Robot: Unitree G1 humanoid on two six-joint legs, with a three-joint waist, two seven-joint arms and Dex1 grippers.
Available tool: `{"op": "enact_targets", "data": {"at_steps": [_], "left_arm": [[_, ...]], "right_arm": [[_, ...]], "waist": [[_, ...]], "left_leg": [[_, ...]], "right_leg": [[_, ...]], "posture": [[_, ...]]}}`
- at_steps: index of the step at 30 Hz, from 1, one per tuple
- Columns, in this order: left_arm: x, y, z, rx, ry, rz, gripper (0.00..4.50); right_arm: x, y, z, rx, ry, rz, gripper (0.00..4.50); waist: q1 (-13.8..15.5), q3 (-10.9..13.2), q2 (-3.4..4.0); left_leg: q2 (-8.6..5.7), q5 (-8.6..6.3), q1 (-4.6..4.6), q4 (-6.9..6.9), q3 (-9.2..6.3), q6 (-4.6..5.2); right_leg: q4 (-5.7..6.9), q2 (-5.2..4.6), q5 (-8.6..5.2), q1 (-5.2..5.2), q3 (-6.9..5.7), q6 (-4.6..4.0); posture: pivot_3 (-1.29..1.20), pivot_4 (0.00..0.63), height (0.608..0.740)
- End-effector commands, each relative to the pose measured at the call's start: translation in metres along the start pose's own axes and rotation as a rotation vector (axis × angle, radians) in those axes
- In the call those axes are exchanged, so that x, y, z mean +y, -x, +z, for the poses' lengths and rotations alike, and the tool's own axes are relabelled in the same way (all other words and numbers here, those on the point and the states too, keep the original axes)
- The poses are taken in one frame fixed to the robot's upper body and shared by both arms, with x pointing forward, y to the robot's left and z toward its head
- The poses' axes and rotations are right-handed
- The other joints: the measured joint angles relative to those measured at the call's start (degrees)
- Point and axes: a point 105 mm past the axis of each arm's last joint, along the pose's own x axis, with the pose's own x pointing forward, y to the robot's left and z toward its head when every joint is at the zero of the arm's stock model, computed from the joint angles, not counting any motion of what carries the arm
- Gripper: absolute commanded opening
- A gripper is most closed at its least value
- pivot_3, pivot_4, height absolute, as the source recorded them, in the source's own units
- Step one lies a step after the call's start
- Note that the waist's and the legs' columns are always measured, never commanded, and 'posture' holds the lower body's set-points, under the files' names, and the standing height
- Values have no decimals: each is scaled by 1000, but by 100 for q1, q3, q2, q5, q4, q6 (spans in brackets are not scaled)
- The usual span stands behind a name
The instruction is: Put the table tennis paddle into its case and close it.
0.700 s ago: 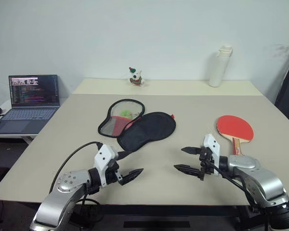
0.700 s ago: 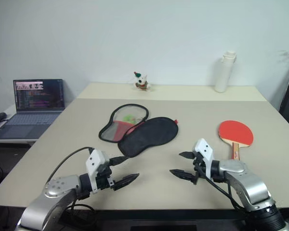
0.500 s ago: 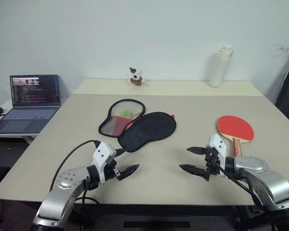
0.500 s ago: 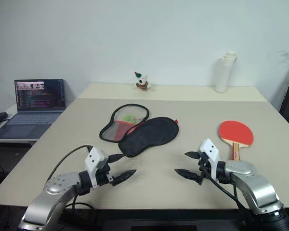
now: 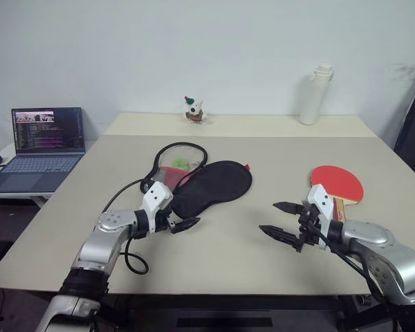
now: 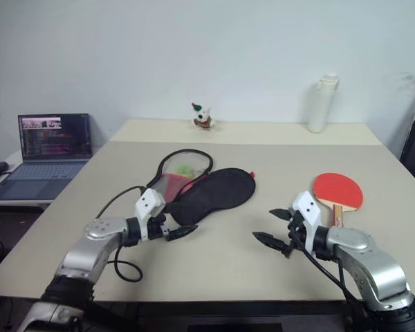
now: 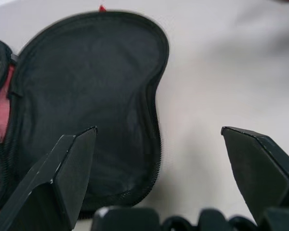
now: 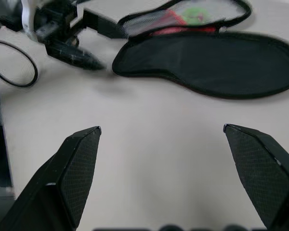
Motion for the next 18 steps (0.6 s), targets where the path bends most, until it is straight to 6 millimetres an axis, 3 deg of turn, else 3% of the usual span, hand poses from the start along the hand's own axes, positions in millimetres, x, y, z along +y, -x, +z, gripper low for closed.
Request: {"op": "enact_targets", "data": {"at_steps": [1,14,18], "left_arm": [[-1,-5,-2,29,-68,-75,4500],[9,-11,-19,91,-87,-101,4500],[6,-10,-27,102,-43,-113,3241]], "right_arm": [[4,5,21,-53,66,10,4473],[8,-2,18,-74,65,-16,4473],[4,2,18,-74,67,-39,4500]], "waist": [[1,0,0],[-2,1,-2],[-3,0,-3]], "left_leg": [[1,0,0,0,0,0],[3,-1,-2,2,3,2],[3,-1,1,2,3,2]], "right_leg": [[-1,1,0,0,0,0],[0,1,0,-2,1,1],[5,1,1,-1,1,1]], "posture": [[0,150,740],[0,150,740],[0,150,740]]}}
